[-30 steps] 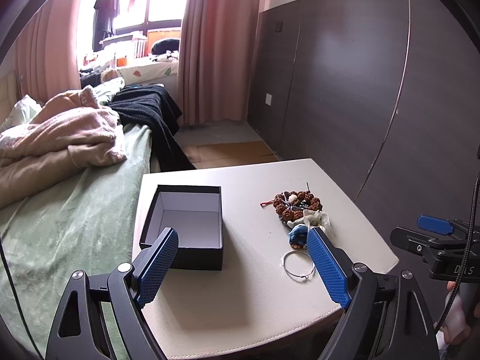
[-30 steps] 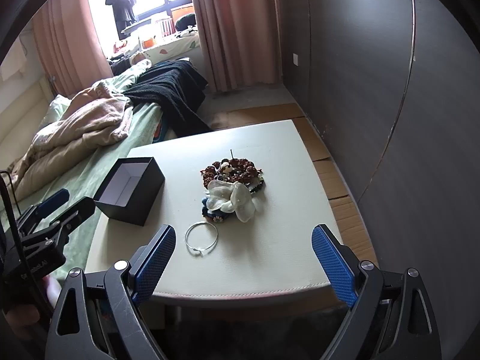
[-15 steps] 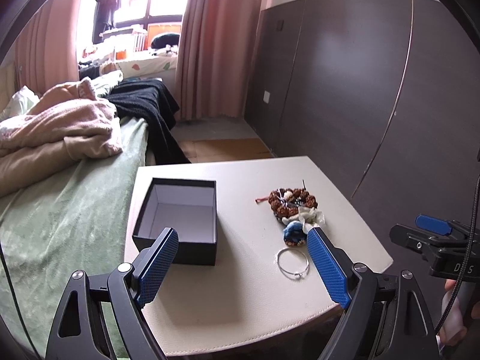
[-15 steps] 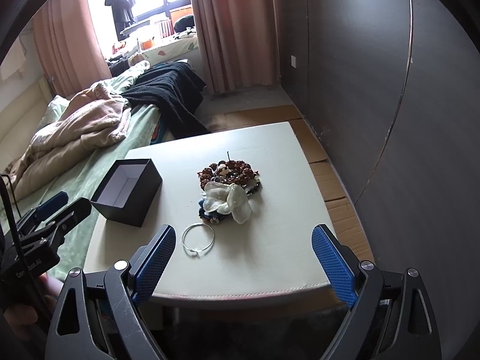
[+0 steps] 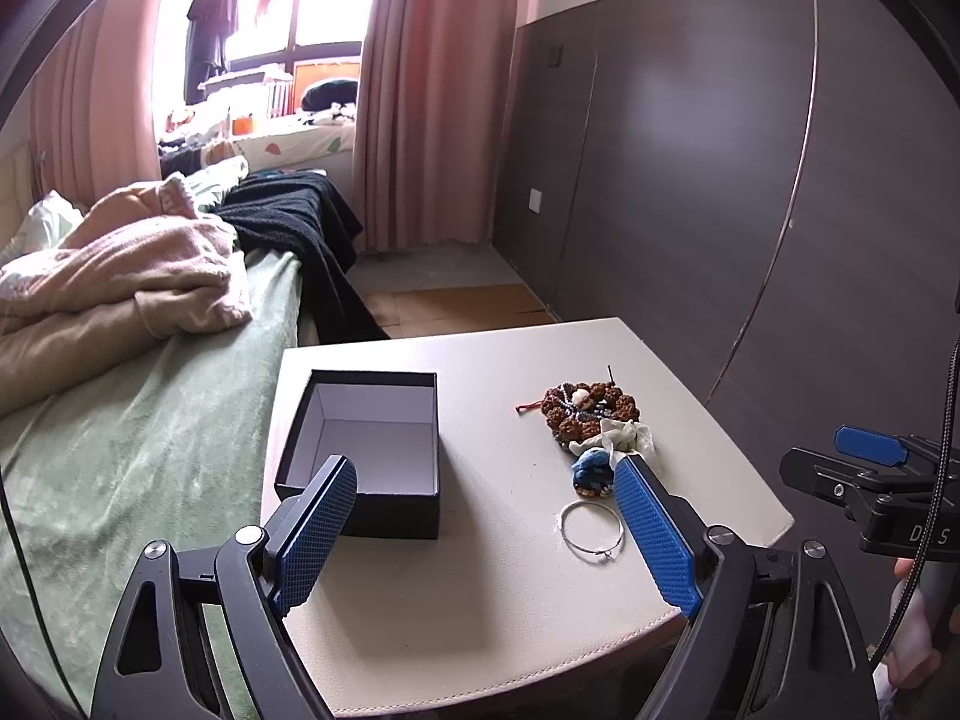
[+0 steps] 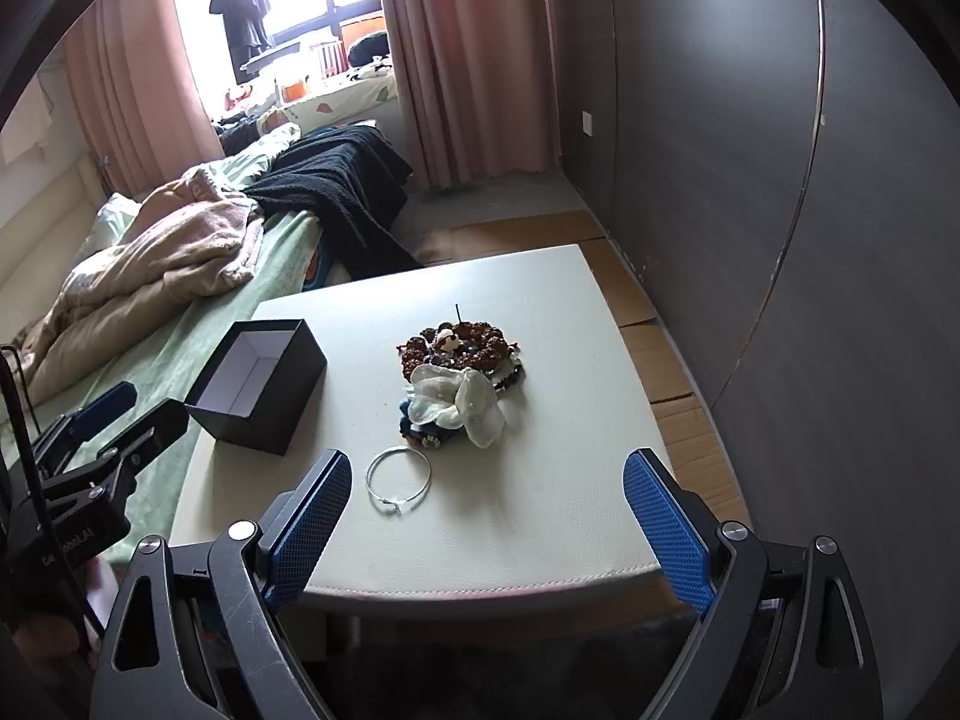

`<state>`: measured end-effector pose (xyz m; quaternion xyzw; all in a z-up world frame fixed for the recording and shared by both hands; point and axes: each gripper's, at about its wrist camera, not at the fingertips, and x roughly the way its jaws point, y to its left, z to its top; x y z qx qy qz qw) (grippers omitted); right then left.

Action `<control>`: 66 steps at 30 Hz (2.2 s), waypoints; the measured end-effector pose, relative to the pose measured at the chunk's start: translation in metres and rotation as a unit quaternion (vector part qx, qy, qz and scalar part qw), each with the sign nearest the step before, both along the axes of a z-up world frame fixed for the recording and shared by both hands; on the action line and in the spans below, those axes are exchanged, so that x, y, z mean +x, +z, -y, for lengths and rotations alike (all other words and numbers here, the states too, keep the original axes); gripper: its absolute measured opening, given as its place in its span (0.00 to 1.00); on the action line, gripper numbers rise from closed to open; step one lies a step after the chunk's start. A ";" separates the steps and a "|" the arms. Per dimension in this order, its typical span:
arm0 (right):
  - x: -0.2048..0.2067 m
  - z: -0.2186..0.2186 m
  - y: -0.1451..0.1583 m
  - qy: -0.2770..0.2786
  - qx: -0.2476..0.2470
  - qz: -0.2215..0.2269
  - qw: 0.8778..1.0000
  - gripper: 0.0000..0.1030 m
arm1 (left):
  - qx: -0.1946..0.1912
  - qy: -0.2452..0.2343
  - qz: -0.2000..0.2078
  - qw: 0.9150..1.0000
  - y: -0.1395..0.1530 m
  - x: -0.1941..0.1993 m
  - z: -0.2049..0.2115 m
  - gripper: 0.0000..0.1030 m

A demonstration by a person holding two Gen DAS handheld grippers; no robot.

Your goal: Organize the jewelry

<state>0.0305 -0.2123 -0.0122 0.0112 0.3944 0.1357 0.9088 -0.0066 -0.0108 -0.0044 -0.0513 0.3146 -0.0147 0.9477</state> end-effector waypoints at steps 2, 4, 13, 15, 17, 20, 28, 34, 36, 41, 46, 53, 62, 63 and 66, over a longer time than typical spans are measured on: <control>0.000 0.000 0.000 0.000 0.001 -0.001 1.000 0.90 | -0.003 0.002 -0.002 1.000 0.000 0.001 -0.002 0.86; -0.001 -0.001 0.000 0.003 0.003 -0.002 1.000 0.90 | -0.006 0.002 -0.003 1.000 -0.001 0.000 -0.004 0.86; -0.001 -0.003 0.000 0.004 0.003 -0.003 1.000 0.90 | -0.004 -0.003 -0.008 1.000 -0.001 -0.001 -0.002 0.86; 0.000 -0.002 0.001 0.002 0.005 -0.003 1.000 0.90 | -0.001 -0.007 -0.006 1.000 0.001 -0.002 -0.001 0.86; 0.001 -0.002 0.000 0.000 0.010 -0.002 1.000 0.90 | 0.002 -0.010 -0.004 1.000 0.002 -0.003 0.000 0.86; 0.001 -0.002 0.000 0.002 0.020 -0.006 1.000 0.90 | 0.002 -0.013 -0.002 1.000 0.002 -0.004 0.000 0.86; 0.002 -0.003 0.000 -0.001 0.023 -0.006 1.000 0.90 | -0.001 -0.021 -0.004 1.000 0.003 -0.004 0.004 0.86; 0.005 0.001 -0.001 -0.007 0.032 -0.012 0.999 0.90 | -0.002 -0.022 -0.008 1.000 0.002 0.003 0.008 0.86; 0.006 0.002 -0.001 -0.007 0.031 -0.011 0.999 0.90 | -0.001 -0.024 -0.012 1.000 0.000 0.007 0.009 0.86; 0.012 0.009 -0.002 -0.016 0.039 -0.015 0.999 0.90 | -0.010 -0.022 -0.021 0.999 -0.003 0.018 0.003 0.85; 0.025 0.024 -0.004 -0.046 0.056 -0.030 0.997 0.90 | -0.023 -0.025 -0.026 0.999 -0.005 0.030 0.001 0.81; 0.038 0.040 -0.007 -0.072 0.072 -0.043 0.994 0.90 | -0.020 -0.053 -0.055 0.997 -0.020 0.048 0.023 0.72; 0.057 0.059 -0.014 -0.102 0.107 -0.066 0.987 0.90 | -0.027 -0.088 -0.077 0.993 -0.037 0.075 0.055 0.59; 0.059 0.060 -0.015 -0.105 0.110 -0.070 0.986 0.90 | -0.024 -0.092 -0.080 0.992 -0.039 0.079 0.059 0.59; 0.066 0.064 -0.021 -0.114 0.122 -0.084 0.982 0.90 | -0.019 -0.101 -0.087 0.991 -0.047 0.092 0.066 0.57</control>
